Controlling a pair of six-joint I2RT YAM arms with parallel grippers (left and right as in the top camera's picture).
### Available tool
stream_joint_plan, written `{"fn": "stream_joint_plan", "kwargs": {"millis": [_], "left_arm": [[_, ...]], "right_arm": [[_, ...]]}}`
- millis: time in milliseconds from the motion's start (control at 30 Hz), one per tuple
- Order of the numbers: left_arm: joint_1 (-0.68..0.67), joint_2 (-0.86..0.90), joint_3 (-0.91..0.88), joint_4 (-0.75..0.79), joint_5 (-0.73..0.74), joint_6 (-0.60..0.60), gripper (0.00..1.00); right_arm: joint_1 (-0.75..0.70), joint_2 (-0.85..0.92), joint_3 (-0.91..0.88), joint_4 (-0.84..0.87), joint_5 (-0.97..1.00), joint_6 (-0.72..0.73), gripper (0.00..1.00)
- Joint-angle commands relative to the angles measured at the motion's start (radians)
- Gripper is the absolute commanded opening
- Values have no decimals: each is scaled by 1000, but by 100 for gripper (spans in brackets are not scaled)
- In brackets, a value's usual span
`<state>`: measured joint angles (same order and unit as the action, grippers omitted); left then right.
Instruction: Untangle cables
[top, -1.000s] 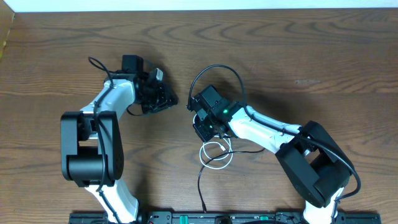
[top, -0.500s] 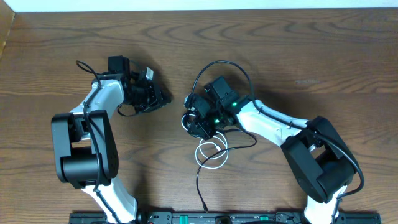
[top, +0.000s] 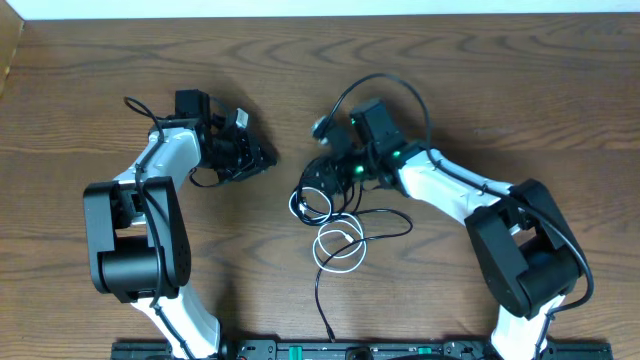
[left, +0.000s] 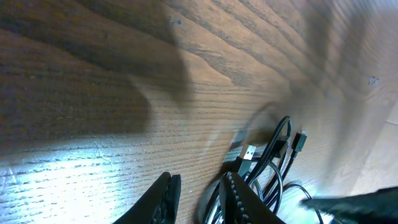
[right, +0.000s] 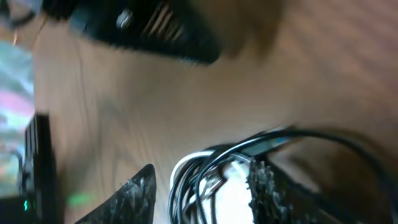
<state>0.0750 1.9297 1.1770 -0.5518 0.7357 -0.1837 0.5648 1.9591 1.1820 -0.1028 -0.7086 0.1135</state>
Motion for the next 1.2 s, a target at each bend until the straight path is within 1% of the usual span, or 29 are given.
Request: {"fn": "stream_joint_plan", "kwargs": {"millis": [0, 33, 133, 200, 233, 300, 367, 533, 567, 600, 700, 733, 833, 867, 900, 933, 967, 1067, 1167], "left_arm": [[-2, -23, 9, -4, 16, 11, 28], [-2, -23, 9, -4, 16, 11, 28], [-2, -23, 9, -4, 16, 11, 28], [-2, -23, 9, -4, 16, 11, 28], [-2, -23, 9, -5, 16, 11, 28], [-2, -23, 9, -5, 16, 11, 28], [-2, -23, 9, -4, 16, 11, 28], [-2, -23, 9, -4, 16, 11, 28], [-2, -23, 9, -4, 16, 11, 28], [-2, -23, 9, -4, 16, 11, 28], [-2, -23, 9, -4, 16, 11, 28], [-2, -23, 9, -4, 16, 11, 28], [-2, -23, 9, -4, 16, 11, 28], [-2, -23, 9, -4, 16, 11, 28], [-2, -23, 9, -4, 16, 11, 28], [-2, -23, 9, -4, 16, 11, 28], [-2, -23, 9, -4, 16, 11, 28], [-2, -23, 9, -4, 16, 11, 28], [-2, -23, 9, -4, 16, 11, 28]], "right_arm": [[16, -2, -6, 24, 114, 181, 41], [25, 0, -6, 21, 164, 215, 40], [56, 12, -6, 2, 269, 298, 43], [81, 25, -6, -2, 319, 319, 48], [93, 36, -6, -1, 350, 327, 49], [117, 52, -6, 2, 420, 340, 56], [141, 71, -6, 13, 489, 343, 59], [175, 113, -6, 36, 580, 356, 57], [177, 122, -6, 42, 590, 363, 56], [178, 129, -6, 48, 595, 365, 51], [176, 146, -6, 76, 598, 364, 33], [175, 146, -6, 90, 597, 364, 29], [169, 141, -6, 120, 593, 364, 27], [166, 137, -6, 133, 584, 364, 21], [163, 130, -6, 139, 575, 364, 11], [159, 124, -5, 146, 564, 364, 3], [156, 112, -5, 146, 557, 364, 1], [153, 86, -5, 140, 544, 359, 1], [153, 52, -5, 134, 517, 293, 1]]}}
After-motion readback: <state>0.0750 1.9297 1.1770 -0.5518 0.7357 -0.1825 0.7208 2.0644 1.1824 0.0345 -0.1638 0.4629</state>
